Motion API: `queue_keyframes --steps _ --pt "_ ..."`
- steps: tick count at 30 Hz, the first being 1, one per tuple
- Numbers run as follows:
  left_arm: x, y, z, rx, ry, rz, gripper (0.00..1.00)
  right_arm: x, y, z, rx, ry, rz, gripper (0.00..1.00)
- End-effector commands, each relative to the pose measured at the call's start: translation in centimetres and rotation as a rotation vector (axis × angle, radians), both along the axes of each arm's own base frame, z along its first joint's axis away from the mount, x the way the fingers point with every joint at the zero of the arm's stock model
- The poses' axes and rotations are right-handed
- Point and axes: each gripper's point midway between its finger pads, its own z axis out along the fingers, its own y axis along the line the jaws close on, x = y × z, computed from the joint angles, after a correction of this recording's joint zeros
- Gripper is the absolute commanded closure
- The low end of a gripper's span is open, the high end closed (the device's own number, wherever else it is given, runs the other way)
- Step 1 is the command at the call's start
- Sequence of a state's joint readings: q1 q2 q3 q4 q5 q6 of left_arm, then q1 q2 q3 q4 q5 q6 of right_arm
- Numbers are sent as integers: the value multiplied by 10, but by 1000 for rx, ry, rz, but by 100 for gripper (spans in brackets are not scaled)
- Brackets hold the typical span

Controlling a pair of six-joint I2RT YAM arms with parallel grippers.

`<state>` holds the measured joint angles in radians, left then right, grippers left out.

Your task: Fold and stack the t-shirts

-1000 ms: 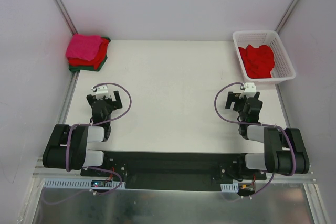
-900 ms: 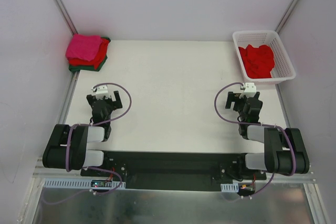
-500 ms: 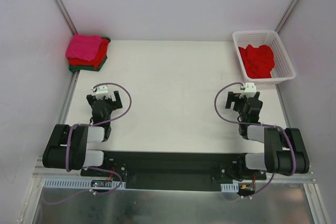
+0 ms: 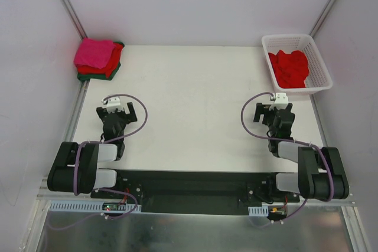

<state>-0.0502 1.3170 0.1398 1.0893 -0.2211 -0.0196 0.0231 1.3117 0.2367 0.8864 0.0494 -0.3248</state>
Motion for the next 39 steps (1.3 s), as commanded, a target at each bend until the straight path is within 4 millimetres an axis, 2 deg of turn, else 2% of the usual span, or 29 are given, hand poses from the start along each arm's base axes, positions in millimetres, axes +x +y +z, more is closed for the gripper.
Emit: queue_keyframes --steps 1,4,5,6,7,8,9,10,11,13,15,16,17,18,19,20,21,23,26,27,29,30,32,33,34,35,36,37,39 --pt "2 3 24 -21 -102 21 1 8 -7 33 -20 -56 -58 4" --pt "0 4 33 -16 -132 26 1 7 -9 45 -40 -42 -92 4" --pt "-5 15 32 -23 -118 105 1 7 -7 48 -45 -42 -94 4" --pt "-7 18 32 -29 -108 127 1 7 -10 52 -55 -47 -117 4" --pt "-6 19 48 -37 -147 136 1 8 -10 59 -54 -46 -125 4" --pt "-9 20 46 -28 -116 138 1 9 -9 68 -44 -65 -131 4" --pt "-9 19 51 -31 -124 136 1 9 -11 73 -34 -67 -151 4" --pt "-8 17 71 -33 -174 130 1 11 -12 82 -24 -74 -170 4" --pt "-10 18 69 -38 -152 140 1 11 -12 92 -13 -94 -182 4" --pt "-10 14 92 -64 -210 132 1 10 -16 108 16 -119 -230 4" --pt "-12 10 94 -122 -211 132 1 7 -13 124 48 -154 -229 4" --pt "-11 7 107 -149 -236 129 1 6 -11 129 71 -162 -228 4" --pt "-10 5 108 -184 -229 135 1 7 -5 142 88 -181 -207 4" --pt "-11 4 101 -188 -182 136 1 3 -4 142 90 -156 -200 4" --pt "-6 1 109 -200 -181 128 1 2 -3 145 91 -144 -198 4" --pt "-5 -2 107 -209 -158 120 1 4 -3 161 107 -155 -207 4" --pt "-4 -5 107 -214 -139 111 1 -1 -3 155 99 -95 -216 4" --pt "-2 -14 103 -224 -73 70 1 -3 -4 159 100 -65 -223 4" --pt "5 -37 110 -229 -20 -56 0 -6 -3 180 110 -74 -224 4" --pt "8 -44 119 -240 -21 -87 1 -9 -5 183 107 -63 -229 4" --pt "8 -57 124 -282 -1 -149 1 -10 -5 194 101 -68 -228 4" --pt "10 -61 133 -299 -13 -164 1 -11 -6 208 90 -67 -227 4" --pt "9 -70 137 -340 5 -197 1 -9 -11 211 50 -30 -244 4" --pt "9 -75 146 -352 -5 -221 1 -12 -15 211 16 8 -255 4" --pt "9 -77 149 -356 -5 -235 1 -10 -19 226 10 -4 -271 4" --pt "7 -81 151 -363 2 -258 1 -11 -21 223 -13 34 -285 4" --pt "6 -83 159 -368 -10 -268 1 -10 -23 226 -20 40 -290 4" --pt "4 -85 162 -372 -10 -279 1 -9 -24 237 -10 24 -299 4" --pt "-1 -91 174 -386 6 -311 1 -9 -26 239 6 38 -321 4"
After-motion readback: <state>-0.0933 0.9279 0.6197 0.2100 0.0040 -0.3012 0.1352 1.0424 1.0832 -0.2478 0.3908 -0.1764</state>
